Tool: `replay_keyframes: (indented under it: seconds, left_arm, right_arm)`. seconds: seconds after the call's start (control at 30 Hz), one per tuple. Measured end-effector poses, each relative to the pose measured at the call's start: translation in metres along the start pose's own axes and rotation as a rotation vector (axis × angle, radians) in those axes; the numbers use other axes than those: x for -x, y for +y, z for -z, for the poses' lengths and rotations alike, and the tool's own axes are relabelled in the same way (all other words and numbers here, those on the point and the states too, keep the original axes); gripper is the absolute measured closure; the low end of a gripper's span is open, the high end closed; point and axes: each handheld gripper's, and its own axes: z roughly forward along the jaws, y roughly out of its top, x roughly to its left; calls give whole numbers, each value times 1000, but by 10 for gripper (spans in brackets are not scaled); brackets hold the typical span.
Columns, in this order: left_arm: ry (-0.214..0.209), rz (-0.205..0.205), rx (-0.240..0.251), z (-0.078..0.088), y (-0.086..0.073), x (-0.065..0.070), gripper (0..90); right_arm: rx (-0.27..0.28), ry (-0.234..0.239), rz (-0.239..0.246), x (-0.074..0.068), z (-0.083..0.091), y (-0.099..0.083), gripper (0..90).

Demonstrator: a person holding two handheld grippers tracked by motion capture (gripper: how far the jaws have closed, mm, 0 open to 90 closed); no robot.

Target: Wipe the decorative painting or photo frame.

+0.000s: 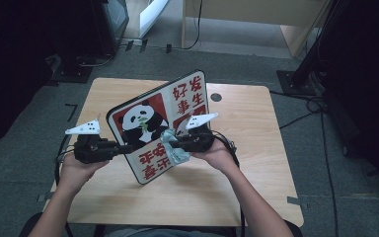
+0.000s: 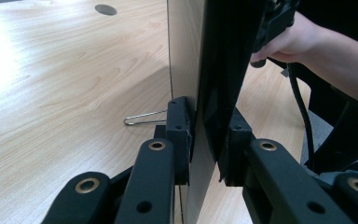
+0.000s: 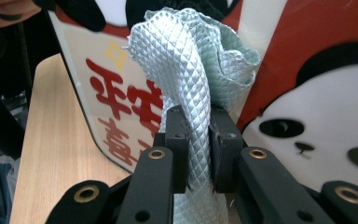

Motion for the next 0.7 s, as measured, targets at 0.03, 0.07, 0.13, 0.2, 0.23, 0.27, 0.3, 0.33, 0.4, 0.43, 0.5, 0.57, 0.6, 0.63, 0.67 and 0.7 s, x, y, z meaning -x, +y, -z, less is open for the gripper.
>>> replay_keyframes:
  seconds: [0.03, 0.07, 0.13, 0.2, 0.23, 0.27, 0.3, 0.33, 0.4, 0.43, 0.5, 0.57, 0.6, 0.63, 0.67, 0.7]
  left_arm:
    - [-1, 0, 0, 0, 0, 0, 782]
    - [-2, 1, 1, 0, 0, 0, 782]
    - [-1, 0, 1, 0, 0, 0, 782]
    - [-1, -1, -1, 0, 0, 0, 782]
    - [-1, -1, -1, 0, 0, 0, 782]
    - [-1, -2, -2, 0, 0, 0, 782]
    - [-2, -2, -2, 0, 0, 0, 781]
    - [-3, -2, -2, 0, 0, 0, 781]
    - [-3, -3, -2, 0, 0, -1, 781]
    - [-3, -4, -3, 0, 0, -1, 781]
    - [-4, -4, -2, 0, 0, -1, 781]
    - [-4, -7, -4, 0, 0, -1, 781]
    - [-5, -6, -4, 0, 0, -1, 780]
    - [-5, -7, -4, 0, 0, -1, 781]
    - [-5, -7, -5, 0, 0, -1, 780]
    - [-6, -8, -5, 0, 1, -1, 780]
  right_arm:
    - [-5, 1, 2, 0, -1, -2, 806]
    - [-8, 1, 6, 0, -2, -4, 805]
    - [-20, 6, -2, 0, -4, -8, 805]
    - [-31, 9, -8, 0, -6, -12, 805]
    - [-36, 10, -10, 0, -8, -14, 805]
    - [-44, 11, -8, 0, -9, -16, 805]
    - [-44, 12, -6, 0, -10, -18, 805]
    - [-46, 15, -9, 0, -11, -20, 805]
    - [-50, 23, -6, 1, -13, -23, 805]
    - [-53, 23, -7, 1, -14, -25, 805]
    - [-59, 28, -9, 1, -15, -29, 805]
    - [-66, 30, -8, 1, -17, -32, 805]
    - [-69, 29, -9, 1, -18, -33, 805]
    - [-73, 27, -9, 1, -19, -35, 805]
    - [-76, 26, -6, 1, -19, -37, 805]
    - [-82, 26, -7, 1, -20, -38, 805]
